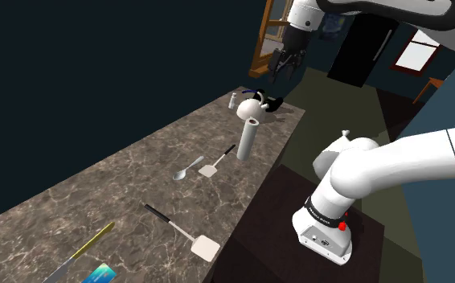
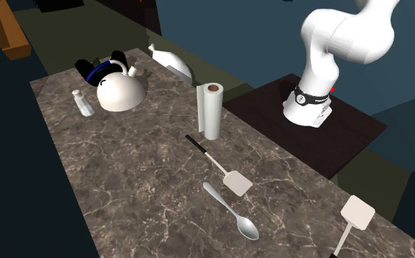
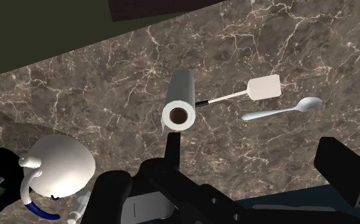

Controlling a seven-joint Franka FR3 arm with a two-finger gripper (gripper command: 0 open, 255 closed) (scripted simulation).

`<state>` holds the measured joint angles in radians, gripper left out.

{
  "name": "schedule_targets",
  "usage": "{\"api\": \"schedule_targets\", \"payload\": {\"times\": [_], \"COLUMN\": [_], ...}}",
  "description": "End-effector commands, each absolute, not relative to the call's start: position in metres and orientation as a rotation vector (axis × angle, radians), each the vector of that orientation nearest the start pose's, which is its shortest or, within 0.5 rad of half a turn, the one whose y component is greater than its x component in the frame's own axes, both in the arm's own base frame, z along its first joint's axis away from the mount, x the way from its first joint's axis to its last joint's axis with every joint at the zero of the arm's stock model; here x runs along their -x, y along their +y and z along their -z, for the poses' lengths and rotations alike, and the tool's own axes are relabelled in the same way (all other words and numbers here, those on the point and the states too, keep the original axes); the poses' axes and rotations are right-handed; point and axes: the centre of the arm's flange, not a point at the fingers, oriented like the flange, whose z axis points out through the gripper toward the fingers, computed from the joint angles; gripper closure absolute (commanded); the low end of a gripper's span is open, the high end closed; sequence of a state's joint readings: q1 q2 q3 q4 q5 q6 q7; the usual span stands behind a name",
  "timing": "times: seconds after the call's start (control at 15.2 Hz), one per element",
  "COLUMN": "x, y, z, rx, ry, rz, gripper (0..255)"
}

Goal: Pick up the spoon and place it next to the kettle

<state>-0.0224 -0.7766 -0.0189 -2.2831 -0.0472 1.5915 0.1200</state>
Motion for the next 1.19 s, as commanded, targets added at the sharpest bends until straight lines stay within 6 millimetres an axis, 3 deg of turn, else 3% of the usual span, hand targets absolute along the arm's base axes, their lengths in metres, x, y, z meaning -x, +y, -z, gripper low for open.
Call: {"api": "schedule_targets", "payload": {"times": [0.0,1.12], "x": [-0.312,-0.400], "y": [-0.020,0.086], "z": [-0.624,-0.450], "rx": [3.159,3.164], "ry": [0.249,0.055], "rz": [0.137,0.188], "gripper": [0,0]}}
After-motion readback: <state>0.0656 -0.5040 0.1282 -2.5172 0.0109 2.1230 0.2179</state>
